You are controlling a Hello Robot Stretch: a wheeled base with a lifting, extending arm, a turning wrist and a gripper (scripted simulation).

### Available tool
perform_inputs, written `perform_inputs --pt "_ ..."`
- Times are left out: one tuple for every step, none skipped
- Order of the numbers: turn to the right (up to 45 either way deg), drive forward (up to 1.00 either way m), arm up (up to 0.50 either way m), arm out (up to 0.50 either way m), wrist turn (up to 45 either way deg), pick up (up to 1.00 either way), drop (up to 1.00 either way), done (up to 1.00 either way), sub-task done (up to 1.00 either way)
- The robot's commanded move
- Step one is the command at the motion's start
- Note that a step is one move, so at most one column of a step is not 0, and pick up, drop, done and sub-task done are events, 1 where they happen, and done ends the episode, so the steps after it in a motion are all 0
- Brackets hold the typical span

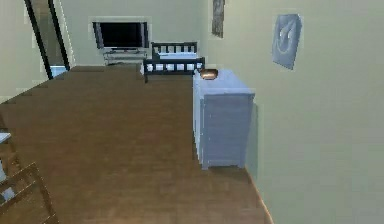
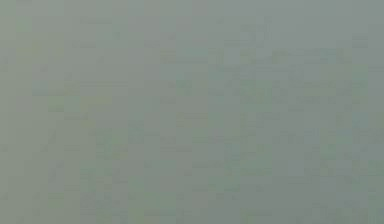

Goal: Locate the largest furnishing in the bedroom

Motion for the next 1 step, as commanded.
perform_inputs --pt "-12.0 0.0 0.0 0.0 0.0 0.0 0.0 0.0 0.0"
